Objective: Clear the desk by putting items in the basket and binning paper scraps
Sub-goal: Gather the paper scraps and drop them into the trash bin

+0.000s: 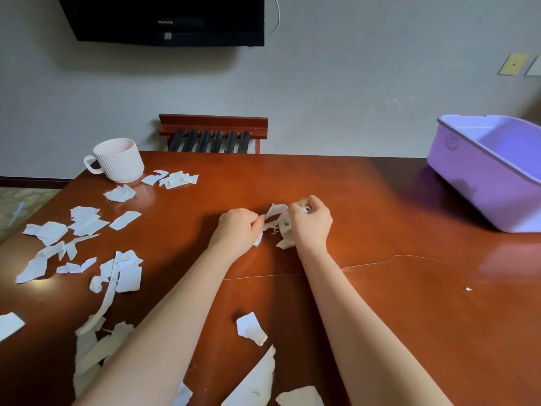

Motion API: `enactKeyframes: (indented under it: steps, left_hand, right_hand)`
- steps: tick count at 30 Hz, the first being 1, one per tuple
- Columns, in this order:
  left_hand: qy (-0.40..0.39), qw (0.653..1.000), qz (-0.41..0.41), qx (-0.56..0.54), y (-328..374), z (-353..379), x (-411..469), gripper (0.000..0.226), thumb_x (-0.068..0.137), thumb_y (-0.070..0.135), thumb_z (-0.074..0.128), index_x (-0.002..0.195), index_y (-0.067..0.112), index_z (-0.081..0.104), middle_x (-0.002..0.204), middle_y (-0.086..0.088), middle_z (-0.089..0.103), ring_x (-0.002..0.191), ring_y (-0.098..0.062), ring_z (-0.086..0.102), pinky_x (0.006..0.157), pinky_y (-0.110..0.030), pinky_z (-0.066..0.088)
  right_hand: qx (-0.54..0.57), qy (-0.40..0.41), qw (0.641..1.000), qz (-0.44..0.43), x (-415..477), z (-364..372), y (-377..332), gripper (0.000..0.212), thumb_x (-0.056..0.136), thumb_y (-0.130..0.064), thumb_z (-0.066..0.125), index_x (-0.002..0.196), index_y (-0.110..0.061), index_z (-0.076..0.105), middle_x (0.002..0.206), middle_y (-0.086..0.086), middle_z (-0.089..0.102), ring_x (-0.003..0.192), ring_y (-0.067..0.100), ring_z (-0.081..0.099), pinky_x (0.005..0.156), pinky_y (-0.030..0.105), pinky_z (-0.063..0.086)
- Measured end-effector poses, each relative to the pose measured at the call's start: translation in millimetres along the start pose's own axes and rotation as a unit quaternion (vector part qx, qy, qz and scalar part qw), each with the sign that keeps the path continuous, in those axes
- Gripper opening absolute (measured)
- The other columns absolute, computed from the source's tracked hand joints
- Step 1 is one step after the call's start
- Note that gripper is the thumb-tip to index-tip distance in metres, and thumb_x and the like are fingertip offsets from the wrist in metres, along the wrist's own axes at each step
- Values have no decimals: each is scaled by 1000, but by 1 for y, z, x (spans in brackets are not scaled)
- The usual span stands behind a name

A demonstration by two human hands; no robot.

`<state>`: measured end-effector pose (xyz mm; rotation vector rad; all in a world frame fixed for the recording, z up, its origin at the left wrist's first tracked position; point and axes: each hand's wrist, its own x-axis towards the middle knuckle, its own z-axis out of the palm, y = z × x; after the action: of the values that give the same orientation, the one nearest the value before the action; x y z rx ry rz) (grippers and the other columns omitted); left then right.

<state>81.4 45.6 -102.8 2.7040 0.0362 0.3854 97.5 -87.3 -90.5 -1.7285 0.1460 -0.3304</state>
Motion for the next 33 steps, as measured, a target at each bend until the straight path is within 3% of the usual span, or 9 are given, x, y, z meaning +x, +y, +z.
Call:
enactKeyframes:
  steps: [7,9,12,18,20,23,26,28,33]
  left_hand:
    - [87,983,-100,-127,-2,-8,2,43,98,30,43,72,3,64,55,2,51,50,-11,47,48,-12,29]
    - [101,977,-110,-154,-4,-9,4,44,98,30,43,63,8,57,51,4,44,50,-12,45,48,-14,28]
    - [106,972,-115,-176,-7,-9,3,44,98,31,44,62,7,55,54,1,45,50,-11,44,49,-15,30]
    - [144,956,-129,-221,-9,-11,3,49,97,31,45,50,17,45,50,1,44,48,-14,41,48,-18,30]
    - [146,952,-139,-231,-9,-12,3,49,97,32,45,51,16,46,50,0,45,48,-14,42,49,-18,31]
    - [155,944,-146,-251,-11,-11,3,49,97,32,46,52,13,47,51,-1,45,49,-14,41,49,-18,31]
    - [158,942,-148,-258,-11,-11,3,48,97,33,47,53,13,48,51,0,45,49,-14,42,49,-17,31]
    - [158,943,-149,-254,-11,-10,3,47,96,33,47,55,12,49,52,1,45,49,-14,43,49,-16,31]
    - [154,937,-160,-271,-11,-11,4,45,96,33,48,56,11,51,52,0,46,50,-14,44,50,-16,32]
  right_hand:
    - [-76,-102,991,-41,-4,-4,1,16,80,-6,62,84,-15,49,77,-5,54,67,13,48,47,9,36]
    - [-102,-145,983,-55,-6,-8,2,32,81,-10,64,109,-16,51,97,-7,57,86,14,55,59,7,38]
    - [-126,-210,965,-96,-8,-9,-1,52,75,-26,59,126,-22,51,117,-7,57,113,18,52,86,25,45]
    - [-411,-306,829,-223,-5,-2,2,75,80,-59,61,143,-24,40,150,0,38,139,24,32,114,43,28]
    - [-449,-275,811,-255,-9,1,8,66,84,-62,55,136,-21,48,142,1,46,131,26,40,107,40,33]
    - [-412,-198,821,-343,-12,4,11,39,86,-47,61,107,-13,63,106,4,61,97,27,53,74,33,40]
    - [-383,-141,827,-387,-12,7,10,24,81,-27,71,71,-11,56,71,5,58,65,26,53,49,24,24]
    - [-381,-119,840,-368,-14,7,10,36,78,-23,73,63,-15,41,60,5,54,51,24,43,44,20,12]
    - [-352,-125,886,-276,-14,-1,7,39,84,-19,61,60,-14,30,53,-3,33,49,25,30,46,29,20]
